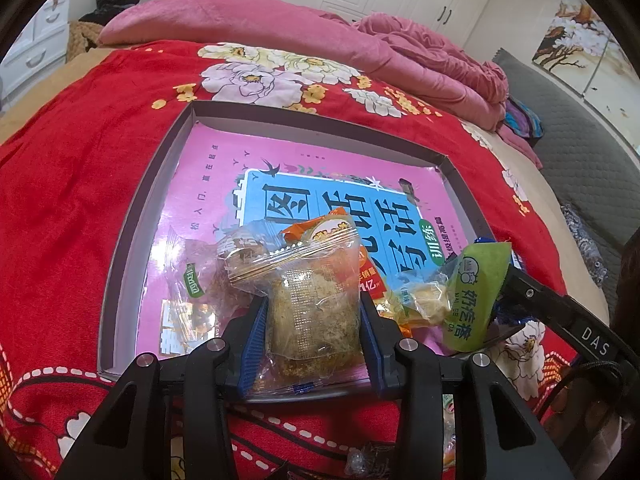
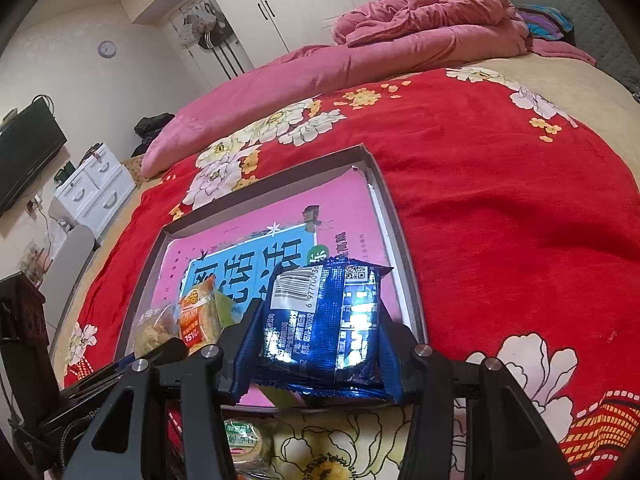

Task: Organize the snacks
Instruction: 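Lower the clear bag into the tray with the left tool while the right tool lowers the blue packet, then open both tools to release the snacks in the tray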

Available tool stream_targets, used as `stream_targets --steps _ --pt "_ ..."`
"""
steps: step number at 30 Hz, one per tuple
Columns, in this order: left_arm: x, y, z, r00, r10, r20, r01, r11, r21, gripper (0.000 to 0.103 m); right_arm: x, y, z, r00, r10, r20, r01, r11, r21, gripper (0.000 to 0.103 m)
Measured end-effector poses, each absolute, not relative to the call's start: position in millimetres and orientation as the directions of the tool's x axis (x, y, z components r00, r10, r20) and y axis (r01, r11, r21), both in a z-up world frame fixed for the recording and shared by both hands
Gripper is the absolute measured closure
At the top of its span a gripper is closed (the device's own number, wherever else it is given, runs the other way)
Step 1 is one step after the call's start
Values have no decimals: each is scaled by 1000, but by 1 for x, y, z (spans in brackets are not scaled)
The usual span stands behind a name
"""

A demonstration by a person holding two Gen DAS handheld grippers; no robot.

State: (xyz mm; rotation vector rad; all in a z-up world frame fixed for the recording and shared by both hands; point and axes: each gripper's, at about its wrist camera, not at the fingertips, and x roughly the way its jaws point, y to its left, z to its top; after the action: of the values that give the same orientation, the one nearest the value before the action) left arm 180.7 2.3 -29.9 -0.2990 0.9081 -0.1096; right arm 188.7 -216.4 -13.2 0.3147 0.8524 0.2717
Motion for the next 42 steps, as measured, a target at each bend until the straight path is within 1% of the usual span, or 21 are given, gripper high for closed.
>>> stream_targets --steps 31,35,42 --pt "180 8 -30 609 -228 -759 -44 947 -319 58 189 -224 -17 622 385 -682 -86 899 429 50" --pt "181 8 -30 610 -227 -759 -44 947 -318 58 188 -225 -16 620 390 -681 -85 896 436 48" --pt "179 11 -30 609 -228 -760 -50 945 -323 58 186 -230 -13 628 395 -671 -85 891 445 47"
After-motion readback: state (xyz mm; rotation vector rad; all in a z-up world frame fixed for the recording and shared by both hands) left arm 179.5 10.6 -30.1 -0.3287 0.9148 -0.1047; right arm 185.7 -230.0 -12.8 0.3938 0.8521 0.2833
